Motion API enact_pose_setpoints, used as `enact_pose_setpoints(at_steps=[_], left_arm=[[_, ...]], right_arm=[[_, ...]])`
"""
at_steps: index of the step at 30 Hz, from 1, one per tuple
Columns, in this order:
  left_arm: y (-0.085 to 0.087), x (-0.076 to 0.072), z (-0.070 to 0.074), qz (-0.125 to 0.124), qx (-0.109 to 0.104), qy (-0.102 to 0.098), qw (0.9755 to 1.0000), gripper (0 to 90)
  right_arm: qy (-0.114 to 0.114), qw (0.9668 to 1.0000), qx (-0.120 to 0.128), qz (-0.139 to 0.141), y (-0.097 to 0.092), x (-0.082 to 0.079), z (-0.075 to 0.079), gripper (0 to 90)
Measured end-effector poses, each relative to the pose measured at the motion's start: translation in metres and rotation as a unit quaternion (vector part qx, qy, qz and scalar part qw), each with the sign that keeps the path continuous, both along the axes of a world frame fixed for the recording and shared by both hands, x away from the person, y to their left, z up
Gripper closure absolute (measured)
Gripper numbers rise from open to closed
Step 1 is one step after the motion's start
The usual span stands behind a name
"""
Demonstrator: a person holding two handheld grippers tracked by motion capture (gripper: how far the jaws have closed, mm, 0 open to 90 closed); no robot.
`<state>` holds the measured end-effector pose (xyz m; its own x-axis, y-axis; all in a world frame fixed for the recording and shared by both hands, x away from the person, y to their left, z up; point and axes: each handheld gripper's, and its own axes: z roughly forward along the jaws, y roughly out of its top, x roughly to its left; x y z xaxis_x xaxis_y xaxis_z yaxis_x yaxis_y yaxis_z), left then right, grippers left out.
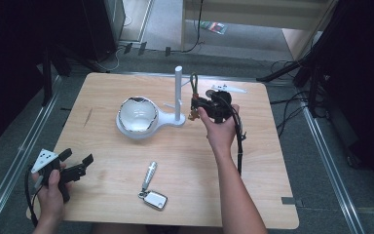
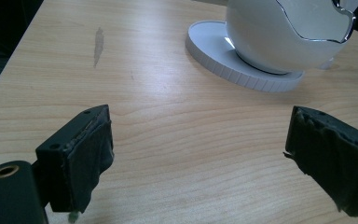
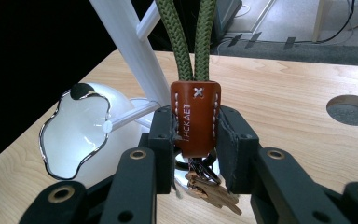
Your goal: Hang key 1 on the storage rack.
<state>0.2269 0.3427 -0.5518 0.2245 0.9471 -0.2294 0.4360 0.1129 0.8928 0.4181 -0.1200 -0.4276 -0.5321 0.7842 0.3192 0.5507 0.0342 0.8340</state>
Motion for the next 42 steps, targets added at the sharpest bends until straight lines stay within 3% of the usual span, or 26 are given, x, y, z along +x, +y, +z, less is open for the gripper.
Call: enact_pose_setpoints(at_steps=[18, 25, 42], left_arm=[[0.000, 0.000, 0.000, -0.001, 0.001, 0.000, 1.0000, 8.1], [0.000, 0.000, 0.000, -0.001, 0.000, 0.000, 1.0000, 8.1], [0.000, 0.000, 0.000, -0.001, 0.002, 0.000, 1.0000, 8.1]], right_arm=[[0.023, 0.9993, -0.007, 0.027, 0.007, 0.003, -0.010, 69.8], [0.026, 0.9984, -0.029, 0.041, 0.016, 0.001, -0.014, 68.3], [0.010, 0.9956, -0.076, 0.054, 0.018, -0.016, -0.008, 62.9]])
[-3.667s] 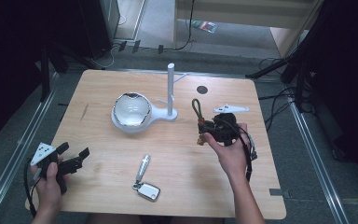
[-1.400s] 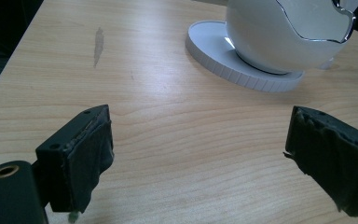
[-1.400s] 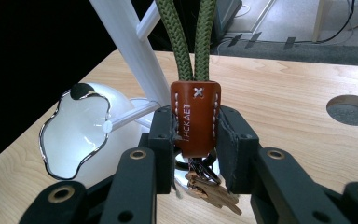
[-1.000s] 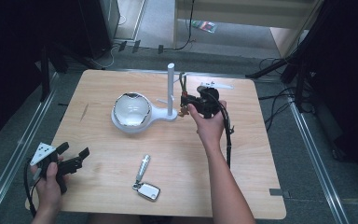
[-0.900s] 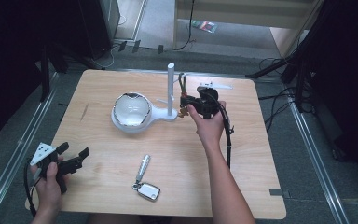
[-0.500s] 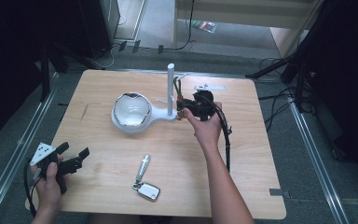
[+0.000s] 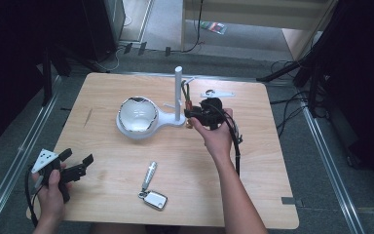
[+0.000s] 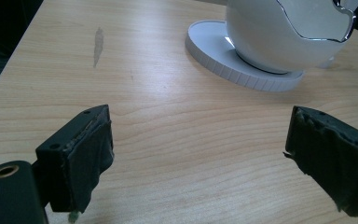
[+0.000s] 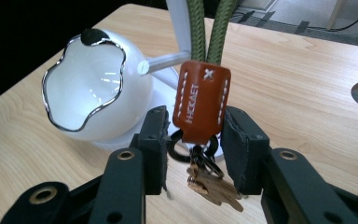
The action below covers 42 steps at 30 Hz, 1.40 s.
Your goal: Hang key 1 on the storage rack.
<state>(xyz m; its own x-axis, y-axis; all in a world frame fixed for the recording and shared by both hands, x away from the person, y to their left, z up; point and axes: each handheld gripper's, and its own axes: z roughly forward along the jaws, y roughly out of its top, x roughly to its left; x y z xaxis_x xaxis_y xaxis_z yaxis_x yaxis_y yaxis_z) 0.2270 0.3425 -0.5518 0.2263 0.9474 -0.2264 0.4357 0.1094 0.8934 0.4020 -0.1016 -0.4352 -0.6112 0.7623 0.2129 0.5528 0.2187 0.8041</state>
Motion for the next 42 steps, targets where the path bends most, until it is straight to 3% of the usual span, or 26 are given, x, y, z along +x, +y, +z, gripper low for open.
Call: enact_pose_setpoints(at_steps=[9, 17, 20, 23, 32, 35, 37, 39, 42], left_arm=[[0.000, 0.000, 0.000, 0.000, 0.001, 0.000, 1.0000, 8.1], [0.000, 0.000, 0.000, 0.000, 0.000, 0.000, 1.0000, 8.1], [0.000, 0.000, 0.000, 0.000, 0.001, 0.000, 1.0000, 8.1], [0.000, 0.000, 0.000, 0.000, 0.001, 0.000, 1.0000, 8.1], [0.000, 0.000, 0.000, 0.000, 0.001, 0.000, 1.0000, 8.1], [0.000, 0.000, 0.000, -0.001, 0.001, 0.002, 1.0000, 8.1], [0.000, 0.000, 0.000, -0.002, 0.002, 0.001, 1.0000, 8.1], [0.000, 0.001, 0.000, -0.001, 0.001, 0.001, 1.0000, 8.1], [0.000, 0.001, 0.000, -0.001, 0.000, 0.000, 1.0000, 8.1]], right_arm=[[-0.006, 0.9993, -0.035, 0.010, 0.002, -0.010, 0.003, 59.2], [-0.008, 0.9986, -0.051, 0.005, 0.002, -0.018, 0.004, 55.4], [-0.010, 0.9975, -0.070, -0.005, 0.004, -0.023, 0.005, 52.4], [-0.010, 0.9953, -0.096, -0.009, 0.007, -0.028, 0.004, 50.3], [0.024, 0.9885, -0.149, -0.004, 0.018, -0.040, 0.005, 40.9], [0.045, 0.9825, -0.181, -0.002, 0.028, -0.046, 0.003, 36.5], [0.050, 0.9812, -0.186, 0.001, 0.030, -0.048, 0.002, 35.4], [0.064, 0.9758, -0.209, -0.003, 0.037, -0.052, 0.000, 33.2], [0.069, 0.9737, -0.217, 0.002, 0.042, -0.056, -0.002, 32.2]])
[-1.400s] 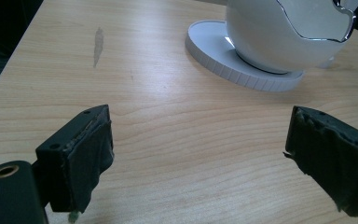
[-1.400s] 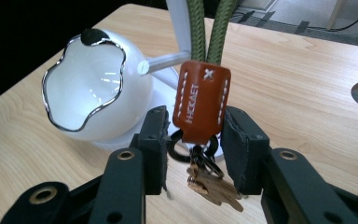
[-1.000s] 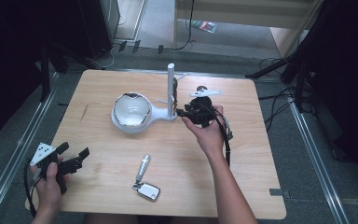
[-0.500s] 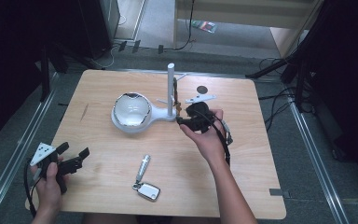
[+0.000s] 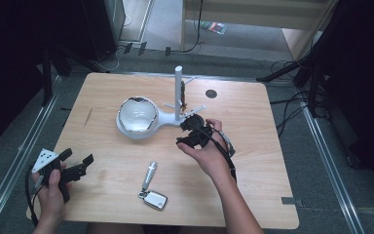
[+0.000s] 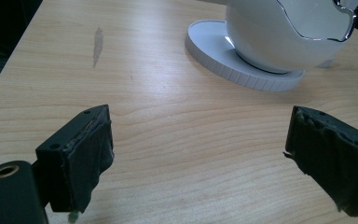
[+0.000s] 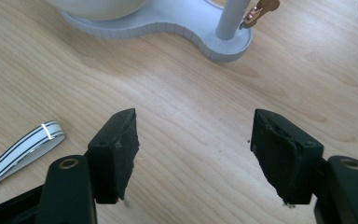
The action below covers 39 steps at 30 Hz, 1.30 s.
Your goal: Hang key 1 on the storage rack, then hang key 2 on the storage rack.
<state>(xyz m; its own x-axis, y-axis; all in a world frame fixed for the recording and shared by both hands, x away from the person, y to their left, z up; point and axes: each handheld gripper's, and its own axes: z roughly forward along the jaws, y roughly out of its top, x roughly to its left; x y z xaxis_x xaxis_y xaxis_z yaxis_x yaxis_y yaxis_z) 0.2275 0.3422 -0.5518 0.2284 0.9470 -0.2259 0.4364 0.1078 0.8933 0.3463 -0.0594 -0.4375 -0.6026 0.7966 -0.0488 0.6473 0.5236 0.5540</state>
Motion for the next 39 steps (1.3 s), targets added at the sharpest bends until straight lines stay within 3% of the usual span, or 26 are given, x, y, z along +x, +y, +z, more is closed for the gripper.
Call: enact_pose_setpoints(at_steps=[7, 17, 26, 39], left_arm=[[0.000, 0.000, 0.000, 0.000, 0.000, 0.001, 1.0000, 8.1], [0.000, 0.000, 0.000, 0.000, 0.001, 0.000, 1.0000, 8.1], [0.000, 0.000, 0.000, 0.000, -0.001, 0.000, 1.0000, 8.1], [0.000, 0.001, 0.000, 0.001, 0.001, 0.000, 1.0000, 8.1]], right_arm=[[0.022, 0.9996, -0.020, 0.001, 0.011, -0.009, -0.007, 23.0], [0.040, 0.9988, -0.027, 0.012, 0.032, -0.026, -0.015, 17.6], [0.058, 0.9971, -0.045, 0.018, 0.051, -0.039, -0.031, 17.6], [0.074, 0.9960, -0.045, 0.021, 0.074, -0.058, -0.043, 17.1]])
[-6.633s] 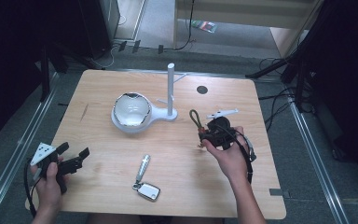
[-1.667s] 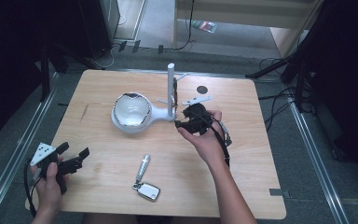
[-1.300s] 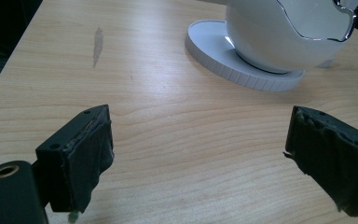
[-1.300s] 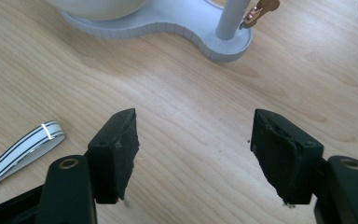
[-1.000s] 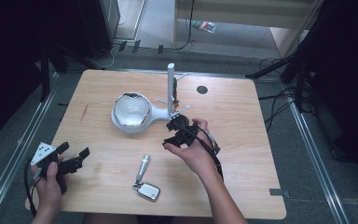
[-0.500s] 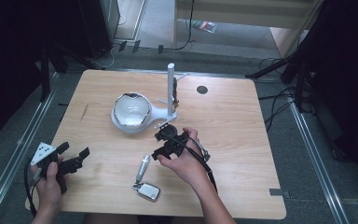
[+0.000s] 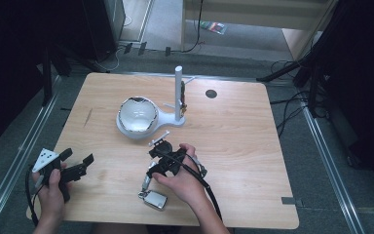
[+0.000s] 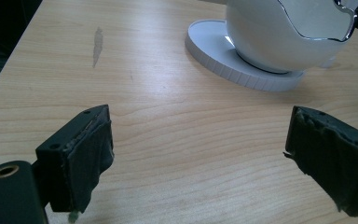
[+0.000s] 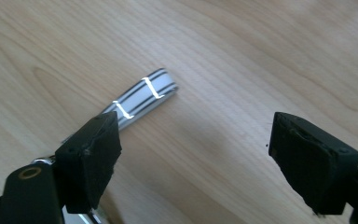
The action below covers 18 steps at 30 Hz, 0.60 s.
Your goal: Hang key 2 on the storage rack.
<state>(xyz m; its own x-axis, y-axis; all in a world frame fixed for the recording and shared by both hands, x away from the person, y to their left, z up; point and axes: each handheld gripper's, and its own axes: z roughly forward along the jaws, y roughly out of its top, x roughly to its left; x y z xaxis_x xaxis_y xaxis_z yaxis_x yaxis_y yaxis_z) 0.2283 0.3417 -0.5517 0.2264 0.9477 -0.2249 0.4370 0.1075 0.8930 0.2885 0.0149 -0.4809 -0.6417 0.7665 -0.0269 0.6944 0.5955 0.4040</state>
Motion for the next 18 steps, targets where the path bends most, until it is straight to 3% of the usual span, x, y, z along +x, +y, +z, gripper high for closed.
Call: enact_pose_setpoints(at_steps=[6, 10, 18], left_arm=[[0.000, 0.000, 0.000, 0.000, -0.002, -0.001, 1.0000, 8.1], [0.000, 0.000, 0.000, 0.000, -0.002, 0.000, 1.0000, 8.1], [0.000, 0.000, 0.000, 0.001, -0.002, 0.000, 1.0000, 8.1]], right_arm=[[0.010, 0.9999, 0.004, 0.007, 0.009, -0.005, -0.005, 18.7], [0.022, 0.9997, 0.009, 0.006, 0.018, -0.009, -0.012, 28.4], [0.044, 0.9990, 0.007, 0.006, 0.028, -0.010, -0.022, 33.8]])
